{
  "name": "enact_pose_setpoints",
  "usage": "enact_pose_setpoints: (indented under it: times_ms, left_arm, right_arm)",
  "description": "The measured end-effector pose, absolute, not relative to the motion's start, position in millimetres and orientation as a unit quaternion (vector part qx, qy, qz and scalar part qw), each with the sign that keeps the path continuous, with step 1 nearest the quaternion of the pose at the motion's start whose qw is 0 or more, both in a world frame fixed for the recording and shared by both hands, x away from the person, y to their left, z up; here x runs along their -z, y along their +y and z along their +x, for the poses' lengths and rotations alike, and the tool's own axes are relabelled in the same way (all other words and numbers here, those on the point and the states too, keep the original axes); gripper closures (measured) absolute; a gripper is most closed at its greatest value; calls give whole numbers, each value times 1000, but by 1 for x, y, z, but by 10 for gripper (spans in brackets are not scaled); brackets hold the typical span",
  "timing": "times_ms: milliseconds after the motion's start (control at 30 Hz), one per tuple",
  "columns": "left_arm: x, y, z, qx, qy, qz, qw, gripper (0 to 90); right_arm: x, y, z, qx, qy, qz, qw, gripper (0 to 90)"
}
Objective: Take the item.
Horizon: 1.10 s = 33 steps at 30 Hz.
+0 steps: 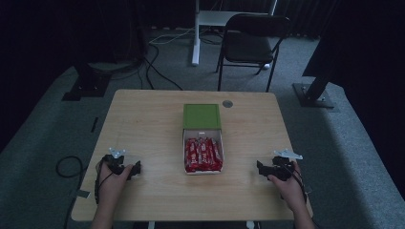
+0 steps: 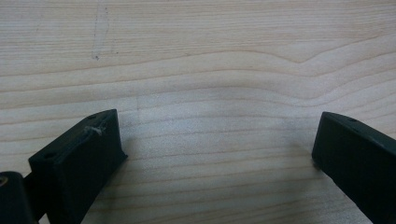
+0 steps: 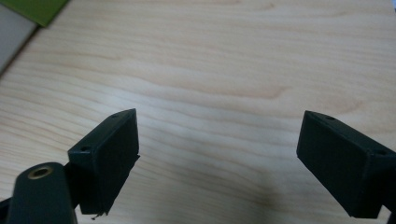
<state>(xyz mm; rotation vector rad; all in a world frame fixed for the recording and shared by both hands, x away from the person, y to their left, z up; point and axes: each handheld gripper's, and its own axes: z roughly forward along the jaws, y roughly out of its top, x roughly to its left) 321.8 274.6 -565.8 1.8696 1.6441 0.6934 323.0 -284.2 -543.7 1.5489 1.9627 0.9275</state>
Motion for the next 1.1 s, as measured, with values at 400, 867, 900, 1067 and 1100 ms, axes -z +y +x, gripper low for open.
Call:
enact_pose_setpoints:
  times_ms: [400,867,900,1067,1100]
  left_arm:
    - [566,274,322,-258,613,694,276,23]
    - [566,274,322,-258,614,694,275,22]
    - [566,274,322,-258,614,693,275,23]
    - [566,274,322,-258,614,693,275,22]
    - [566,274,322,-258,614,693,275,22]
  right_arm:
    - [509,-266,327,-356,707,552,263,125]
    - [478,-238,332,-388,713,524,258,128]
    - [476,-235,332,-389,714,521,258,133]
    - [471,-224,334,-392,719,513,257,138]
    - [470,-222,334,-392,721,511,257,139]
